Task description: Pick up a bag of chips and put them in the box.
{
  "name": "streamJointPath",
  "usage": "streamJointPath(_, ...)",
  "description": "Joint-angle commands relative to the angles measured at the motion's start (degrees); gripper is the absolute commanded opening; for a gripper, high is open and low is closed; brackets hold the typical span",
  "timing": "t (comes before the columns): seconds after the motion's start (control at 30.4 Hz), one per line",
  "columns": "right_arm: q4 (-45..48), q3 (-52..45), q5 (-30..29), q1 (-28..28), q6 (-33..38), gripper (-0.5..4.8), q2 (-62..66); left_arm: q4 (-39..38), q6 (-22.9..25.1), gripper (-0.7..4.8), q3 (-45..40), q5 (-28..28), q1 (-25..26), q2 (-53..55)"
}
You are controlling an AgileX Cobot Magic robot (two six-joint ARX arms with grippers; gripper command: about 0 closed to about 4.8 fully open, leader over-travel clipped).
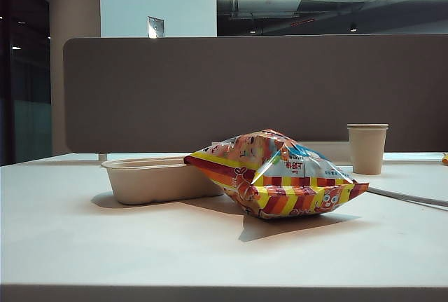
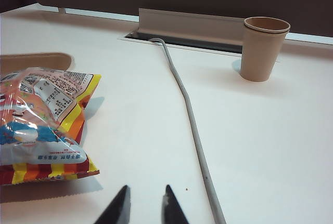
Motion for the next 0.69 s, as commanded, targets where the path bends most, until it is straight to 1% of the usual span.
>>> streamJointPath(0.03,0.87,0.17,-0.13,0.04,-0.15,0.84,0.04,-0.24,-0.07,0.50,-0.11,0.00,0.00,0.04)
streamJointPath(0.2,0.87,0.17,-0.35,0.04,1.40,0.84,0.04,-0.22,-0.20,0.50,-0.09,0.04,0.00,0.04)
streamJointPath(0.26,0.90,0.17,-0.35,0.07,4.33,0.84,0.04,-0.22,-0.76,0.50,-0.09,0.04,0.00,0.04)
streamJointPath(0.33,0.94,0.17,-0.37,0.11,8.57,0.84,0.04,-0.22,-2.58,0.50,-0.09,0.15,0.00,0.04)
streamJointPath(0.46,0.94,0.17,-0.50,0.11,22.23,0.84,0.04,-0.20,-12.52,0.50,-0.09,0.24,0.00,0.04)
streamJointPath(0.49,1.07,0.17,-0.52,0.11,24.39,0.84,0.04,-0.20,-15.02,0.50,-0.09,0.26,0.00,0.04)
streamJointPath(0.59,3.28,0.17,-1.55,0.11,31.91,0.84,0.04,-0.11,-17.53,0.50,-0.09,0.26,0.00,0.04)
streamJointPath(0.66,5.40,0.17,-3.13,0.11,38.12,0.84,0.04,0.15,-20.74,0.50,-0.09,0.44,0.00,0.04)
streamJointPath(0.69,7.08,0.17,-4.00,0.11,40.74,0.85,0.04,0.22,-23.21,0.50,-0.09,0.44,0.00,0.04)
